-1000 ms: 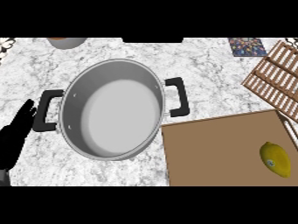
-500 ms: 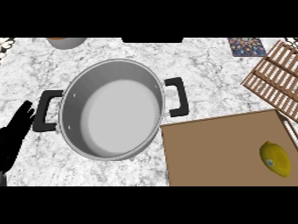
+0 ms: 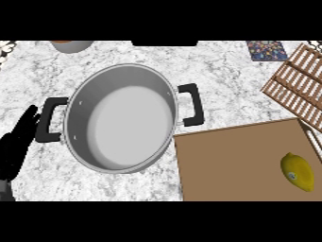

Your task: Pick the eggplant from the tray and place it in the tiered shelf

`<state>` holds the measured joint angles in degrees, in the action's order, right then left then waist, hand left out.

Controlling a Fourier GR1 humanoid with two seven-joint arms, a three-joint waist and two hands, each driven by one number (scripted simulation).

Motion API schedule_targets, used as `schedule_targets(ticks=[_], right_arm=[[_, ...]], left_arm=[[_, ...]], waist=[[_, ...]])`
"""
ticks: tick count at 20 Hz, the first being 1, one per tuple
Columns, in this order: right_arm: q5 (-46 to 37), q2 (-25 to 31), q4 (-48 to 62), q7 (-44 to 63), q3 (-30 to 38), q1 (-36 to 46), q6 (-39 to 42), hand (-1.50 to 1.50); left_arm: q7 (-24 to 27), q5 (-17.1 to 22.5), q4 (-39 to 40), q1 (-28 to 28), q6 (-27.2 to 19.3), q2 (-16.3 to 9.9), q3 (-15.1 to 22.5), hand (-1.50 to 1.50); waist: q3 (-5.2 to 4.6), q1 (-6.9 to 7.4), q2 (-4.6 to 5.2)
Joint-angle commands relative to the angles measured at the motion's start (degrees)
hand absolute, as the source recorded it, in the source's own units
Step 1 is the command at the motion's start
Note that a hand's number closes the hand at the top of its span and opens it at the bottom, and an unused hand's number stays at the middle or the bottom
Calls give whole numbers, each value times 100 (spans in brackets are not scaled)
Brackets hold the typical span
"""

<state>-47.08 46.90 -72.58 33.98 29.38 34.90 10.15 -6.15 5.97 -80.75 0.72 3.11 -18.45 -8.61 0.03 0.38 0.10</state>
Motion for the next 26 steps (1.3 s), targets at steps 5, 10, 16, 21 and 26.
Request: schedule_targets(ticks=[5,10,16,21,26], right_arm=[[458,-184,-259,-104,198,-68,-276,-150],[983,-409,-29,86,605,362,-540,-150],[1972,-287,-497,-12,1505,102,-299,-150],[2606,106,-1547,638,2117,30,183,-150],[3312,770,-2098,1149,3395,-644,1132,-150]], left_arm=[[-27,-172,-178,-183,-87,285,101,0],[-53,-38,-291,-269,139,84,-50,0],[125,-112,-24,-285,173,27,-162,0],[43,-11,-289,-423,144,11,-315,0],[-68,-58,-229,-370,138,66,-251,0]], waist=[[-4,-38,-20],[-2,5,-21],[-1,-88,-33],[-5,-109,-56],[-1,-252,-76]])
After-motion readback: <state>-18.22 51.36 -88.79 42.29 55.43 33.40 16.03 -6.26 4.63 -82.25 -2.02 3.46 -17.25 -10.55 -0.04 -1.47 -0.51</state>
